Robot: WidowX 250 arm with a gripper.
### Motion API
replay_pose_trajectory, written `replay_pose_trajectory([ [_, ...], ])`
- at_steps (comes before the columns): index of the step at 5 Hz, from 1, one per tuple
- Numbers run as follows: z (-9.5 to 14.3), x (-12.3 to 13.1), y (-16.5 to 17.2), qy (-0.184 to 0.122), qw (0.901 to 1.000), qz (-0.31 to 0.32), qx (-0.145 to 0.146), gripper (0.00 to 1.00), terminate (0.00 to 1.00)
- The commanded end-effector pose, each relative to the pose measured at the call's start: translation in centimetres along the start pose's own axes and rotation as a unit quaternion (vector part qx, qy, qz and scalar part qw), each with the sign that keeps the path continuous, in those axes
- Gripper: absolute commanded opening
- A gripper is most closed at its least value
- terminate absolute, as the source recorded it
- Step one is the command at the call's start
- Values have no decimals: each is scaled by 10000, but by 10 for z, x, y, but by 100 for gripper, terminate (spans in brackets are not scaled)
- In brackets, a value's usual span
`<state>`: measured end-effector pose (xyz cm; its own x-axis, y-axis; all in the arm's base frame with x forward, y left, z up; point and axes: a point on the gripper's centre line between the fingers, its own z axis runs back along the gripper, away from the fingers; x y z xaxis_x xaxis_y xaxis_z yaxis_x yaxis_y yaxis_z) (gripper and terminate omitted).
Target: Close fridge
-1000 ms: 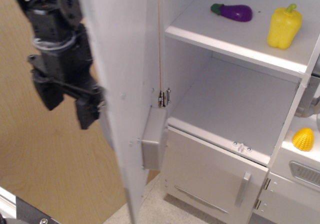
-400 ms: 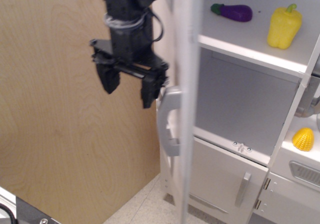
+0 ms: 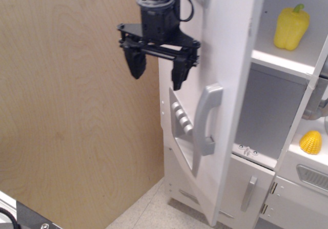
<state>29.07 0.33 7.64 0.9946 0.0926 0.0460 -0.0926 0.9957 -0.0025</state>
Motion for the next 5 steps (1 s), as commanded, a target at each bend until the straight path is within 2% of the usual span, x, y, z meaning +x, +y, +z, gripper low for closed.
replay_pose_trajectory([
  [1,4,29,-11,-237,9995,144,114,100,0],
  [5,11,66,-30,-182,9985,508,-94,100,0],
])
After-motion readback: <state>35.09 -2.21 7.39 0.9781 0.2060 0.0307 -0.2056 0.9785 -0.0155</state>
